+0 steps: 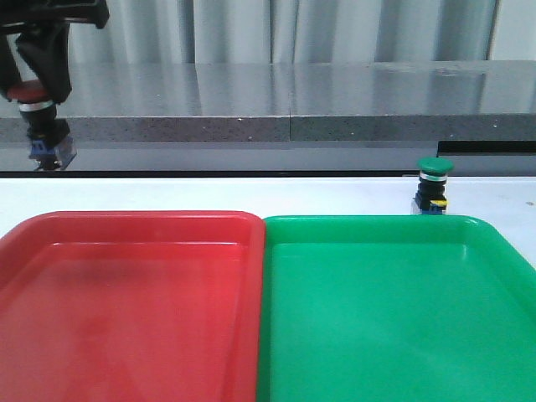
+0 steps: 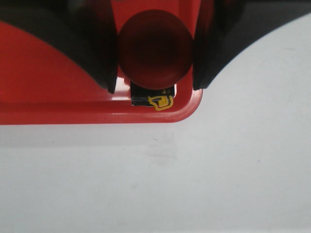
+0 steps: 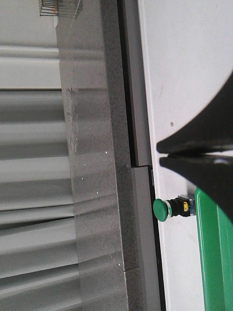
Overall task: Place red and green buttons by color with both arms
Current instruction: 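Lift the red push-button with the left gripper and lower it into the red tray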
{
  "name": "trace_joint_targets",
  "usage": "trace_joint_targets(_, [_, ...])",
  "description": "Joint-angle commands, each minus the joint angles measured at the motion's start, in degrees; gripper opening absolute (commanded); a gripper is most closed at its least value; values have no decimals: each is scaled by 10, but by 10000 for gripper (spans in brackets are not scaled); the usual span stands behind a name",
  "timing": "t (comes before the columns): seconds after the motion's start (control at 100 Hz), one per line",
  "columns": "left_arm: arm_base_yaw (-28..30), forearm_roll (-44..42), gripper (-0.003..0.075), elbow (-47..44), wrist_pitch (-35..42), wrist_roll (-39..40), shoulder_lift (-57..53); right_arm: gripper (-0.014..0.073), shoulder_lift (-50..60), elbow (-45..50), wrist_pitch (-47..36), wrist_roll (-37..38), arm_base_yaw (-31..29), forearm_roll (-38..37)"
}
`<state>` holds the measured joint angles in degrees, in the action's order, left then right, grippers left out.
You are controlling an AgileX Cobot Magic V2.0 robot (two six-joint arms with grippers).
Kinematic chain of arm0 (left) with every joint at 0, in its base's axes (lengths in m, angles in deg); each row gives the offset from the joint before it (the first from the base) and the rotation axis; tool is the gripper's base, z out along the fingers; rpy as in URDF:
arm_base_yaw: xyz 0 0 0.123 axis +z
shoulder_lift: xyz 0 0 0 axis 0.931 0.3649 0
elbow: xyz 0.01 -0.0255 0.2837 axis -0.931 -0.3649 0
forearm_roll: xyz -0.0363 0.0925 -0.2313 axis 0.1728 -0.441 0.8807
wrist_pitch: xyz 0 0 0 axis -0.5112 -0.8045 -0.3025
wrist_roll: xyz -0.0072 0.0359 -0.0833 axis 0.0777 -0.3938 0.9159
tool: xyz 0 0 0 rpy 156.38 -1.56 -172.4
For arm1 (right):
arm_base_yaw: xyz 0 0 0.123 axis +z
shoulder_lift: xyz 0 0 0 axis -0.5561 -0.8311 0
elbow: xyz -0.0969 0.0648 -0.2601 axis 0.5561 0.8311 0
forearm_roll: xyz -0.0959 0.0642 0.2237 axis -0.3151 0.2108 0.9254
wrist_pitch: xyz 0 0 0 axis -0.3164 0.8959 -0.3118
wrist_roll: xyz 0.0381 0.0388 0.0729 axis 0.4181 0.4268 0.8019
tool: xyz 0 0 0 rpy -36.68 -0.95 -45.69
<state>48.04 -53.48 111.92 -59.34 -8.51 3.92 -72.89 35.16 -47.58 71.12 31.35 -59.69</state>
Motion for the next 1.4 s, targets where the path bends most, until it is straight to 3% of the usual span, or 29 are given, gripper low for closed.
trace_joint_targets(0.0, [-22, -31, 39, -23, 35, 40, -31, -56, 11, -10, -48, -3, -3, -5])
trace_joint_targets(0.24, [-52, 8, 39, -105, 96, 74, -31, -56, 11, -10, -48, -3, -2, -5])
trace_joint_targets(0.82, [-72, 25, 49, -172, 116, 88, 32, -56, 11, -10, -48, -3, -2, -5])
trace_joint_targets(0.94, [-72, 26, 104, -172, 117, 88, 34, -56, 11, -10, -48, -3, -2, -5])
trace_joint_targets(1.21, [-72, 26, 367, -168, 116, 89, 31, -56, 11, -10, -48, -3, -2, -5])
trace_joint_targets(1.39, [-72, 26, 400, -150, 102, 92, 29, -56, 11, -10, -48, -3, -2, -5])
